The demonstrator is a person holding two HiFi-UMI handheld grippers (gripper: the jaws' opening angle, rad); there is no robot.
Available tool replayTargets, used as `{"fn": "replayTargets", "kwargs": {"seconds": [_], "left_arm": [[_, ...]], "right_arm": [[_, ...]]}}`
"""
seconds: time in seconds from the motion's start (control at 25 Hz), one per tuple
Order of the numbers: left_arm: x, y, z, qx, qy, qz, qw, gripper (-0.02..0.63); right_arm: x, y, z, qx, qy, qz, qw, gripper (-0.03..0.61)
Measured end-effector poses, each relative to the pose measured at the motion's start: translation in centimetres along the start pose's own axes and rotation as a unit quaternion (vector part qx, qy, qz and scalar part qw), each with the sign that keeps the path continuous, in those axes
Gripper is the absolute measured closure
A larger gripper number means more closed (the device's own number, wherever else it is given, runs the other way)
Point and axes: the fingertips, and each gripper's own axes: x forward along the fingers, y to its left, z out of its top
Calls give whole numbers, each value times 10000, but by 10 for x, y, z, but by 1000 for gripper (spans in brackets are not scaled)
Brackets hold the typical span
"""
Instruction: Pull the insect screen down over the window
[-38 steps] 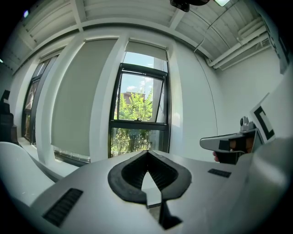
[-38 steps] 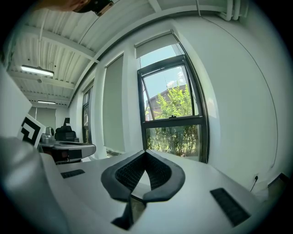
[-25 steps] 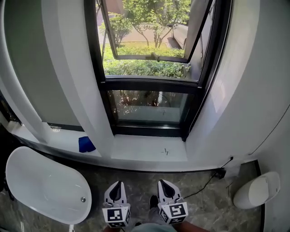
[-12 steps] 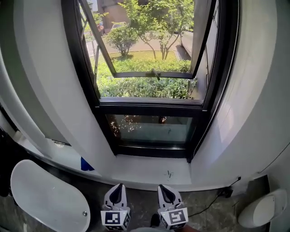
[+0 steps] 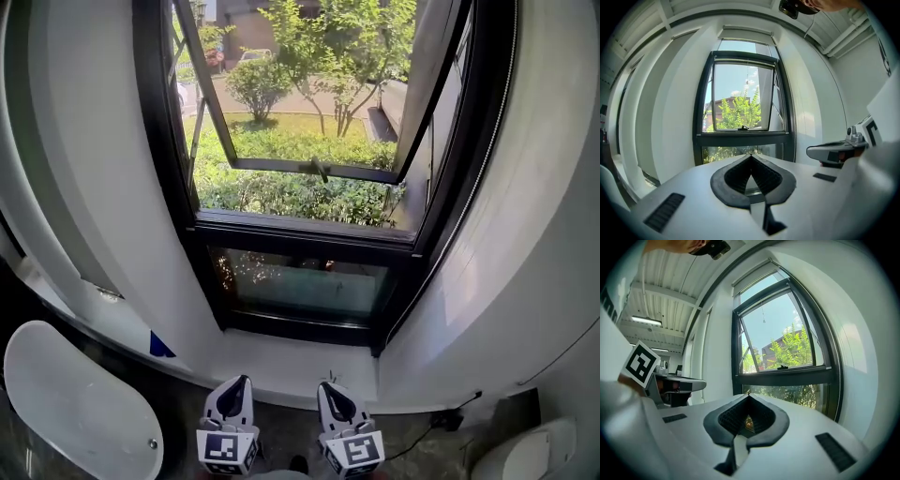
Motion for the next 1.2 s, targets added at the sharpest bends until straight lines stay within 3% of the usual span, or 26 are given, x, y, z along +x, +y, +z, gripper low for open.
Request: {"fn": "replayTargets", "kwargs": {"seconds": [0.4,0.68,0.84,1.0,1.2], "left_arm": [[62,26,39,33,-314,-523,9981,600],[114,96,110,620,-819,-782,9916,600],[147,130,154,637,-856,-1101,9882,601],[170,151,210,846,-1143,-1360,9805,601],[195,167,285,1314,-1746,-1277,9674,600]], "right_arm": [[49,-28,33,-341,-238,-325,9986,581],[109,-42,102,-903,-692,-453,9925,581],[142,-55,146,-1516,-742,-729,9829,581],[168,-63,201,-2180,-875,-920,9677,581],[195,-80,277,-2958,-903,-872,9470,581]]}}
